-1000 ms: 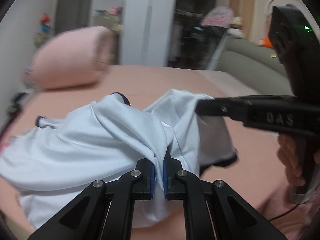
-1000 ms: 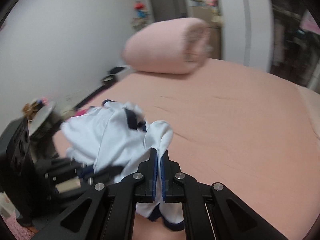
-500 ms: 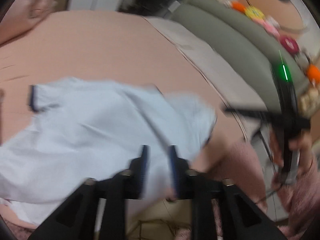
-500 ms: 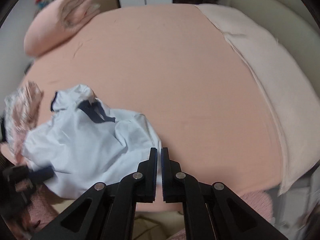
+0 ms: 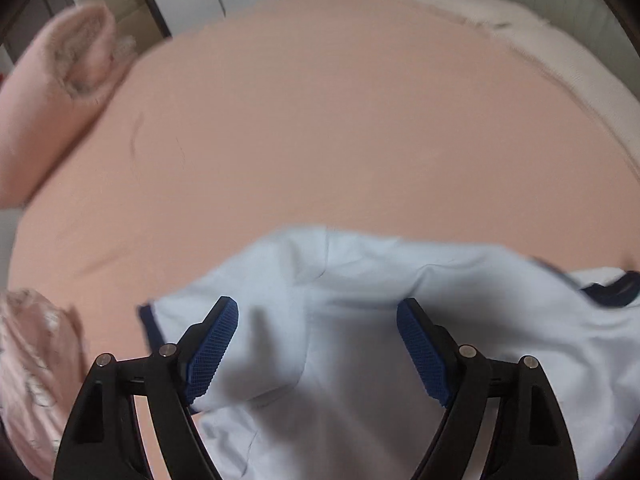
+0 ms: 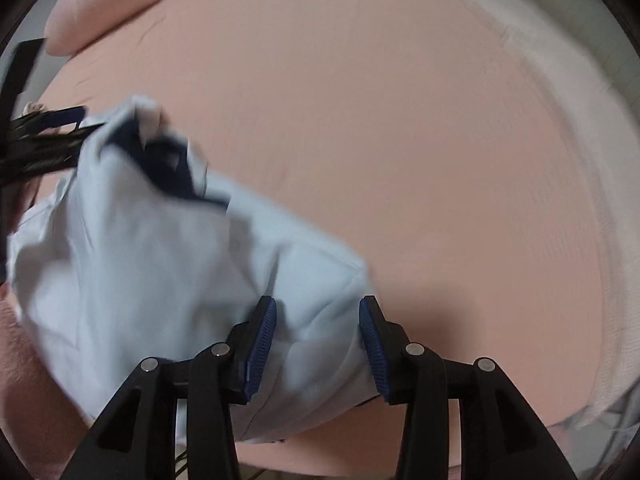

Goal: Fold clothes
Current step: 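Lift the white shirt with both grippers and spread it flat on the bed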

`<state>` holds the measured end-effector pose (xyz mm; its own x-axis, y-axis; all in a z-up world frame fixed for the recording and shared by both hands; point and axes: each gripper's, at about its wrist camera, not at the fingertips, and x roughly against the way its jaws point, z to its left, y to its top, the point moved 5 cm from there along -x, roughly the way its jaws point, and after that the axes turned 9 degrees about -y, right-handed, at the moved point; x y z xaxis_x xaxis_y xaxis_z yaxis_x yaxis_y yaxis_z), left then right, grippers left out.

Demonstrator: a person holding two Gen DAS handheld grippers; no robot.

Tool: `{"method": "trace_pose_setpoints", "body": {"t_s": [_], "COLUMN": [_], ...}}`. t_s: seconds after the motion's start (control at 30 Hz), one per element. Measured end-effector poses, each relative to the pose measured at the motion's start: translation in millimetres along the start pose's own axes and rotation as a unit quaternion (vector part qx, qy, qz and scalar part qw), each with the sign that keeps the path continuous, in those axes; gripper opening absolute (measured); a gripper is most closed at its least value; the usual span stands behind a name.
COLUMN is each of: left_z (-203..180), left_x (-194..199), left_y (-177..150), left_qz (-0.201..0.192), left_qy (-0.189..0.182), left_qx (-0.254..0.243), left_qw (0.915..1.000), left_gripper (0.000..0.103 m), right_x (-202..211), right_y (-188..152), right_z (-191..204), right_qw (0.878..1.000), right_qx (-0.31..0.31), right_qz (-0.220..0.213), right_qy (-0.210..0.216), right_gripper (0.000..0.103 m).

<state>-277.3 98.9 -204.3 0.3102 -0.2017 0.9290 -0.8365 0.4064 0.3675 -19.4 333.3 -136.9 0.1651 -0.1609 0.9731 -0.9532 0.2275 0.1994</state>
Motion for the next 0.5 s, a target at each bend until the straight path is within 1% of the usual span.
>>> {"method": "trace_pose_setpoints", "body": {"t_s": [0.03, 0.07, 0.1, 0.13, 0.17, 0.2, 0.3, 0.33, 0.4, 0.5], "left_z": [-2.1, -5.2, -8.2, -11.7, -15.8, -20.1, -23.6, -22.0, -16.3, 0.0], "left_x": [-4.2, -6.1, -7.8, -4.6, 0.7, 7.3, 48.8, 65.2, 102.6, 162.3], "left_y": [-4.9, -10.0, -15.1, -18.6, -21.6, -25.4, -37.5, -40.7, -45.2, -42.7], "left_qz": [-0.001, -0.007, -0.013, -0.017, -0.018, -0.020, -0.065, -0.082, -0.120, -0.179], "left_qy": [-0.013, -0.028, -0.042, -0.051, -0.058, -0.069, -0.093, -0.096, -0.097, -0.100], "left_qx": [0.009, 0.018, 0.027, 0.033, 0.035, 0.040, 0.058, 0.064, 0.076, 0.089], "left_qw": [0.9999, 0.9994, 0.9986, 0.9980, 0.9976, 0.9966, 0.9919, 0.9900, 0.9850, 0.9746], "left_gripper": [0.080, 0.063, 0.045, 0.033, 0.005, 0.006, 0.006, 0.006, 0.006, 0.006], "right_x": [-6.3, -9.9, -11.3, -8.6, -5.2, -0.6, 22.9, 37.8, 66.1, 115.2], "right_y": [-2.2, -3.1, -3.3, -2.5, -1.6, -1.0, 1.1, 3.7, 10.3, 26.9], "right_z": [3.3, 6.8, 11.2, 17.1, 23.7, 30.0, 42.4, 42.4, 38.1, 24.2], "right_qw": [1.000, 1.000, 1.000, 1.000, 1.000, 1.000, 0.997, 0.996, 0.994, 0.987], "right_qx": [0.001, 0.000, 0.000, 0.001, 0.001, -0.001, -0.024, -0.034, -0.044, -0.074], "right_qz": [0.007, 0.004, 0.002, -0.001, -0.003, -0.004, -0.021, -0.040, -0.081, -0.137], "right_qy": [0.006, 0.005, 0.006, 0.008, 0.015, 0.031, 0.070, 0.071, 0.054, 0.048], "right_gripper": [0.042, 0.043, 0.042, 0.029, 0.007, 0.007, 0.007, 0.006, 0.006, 0.005]}}
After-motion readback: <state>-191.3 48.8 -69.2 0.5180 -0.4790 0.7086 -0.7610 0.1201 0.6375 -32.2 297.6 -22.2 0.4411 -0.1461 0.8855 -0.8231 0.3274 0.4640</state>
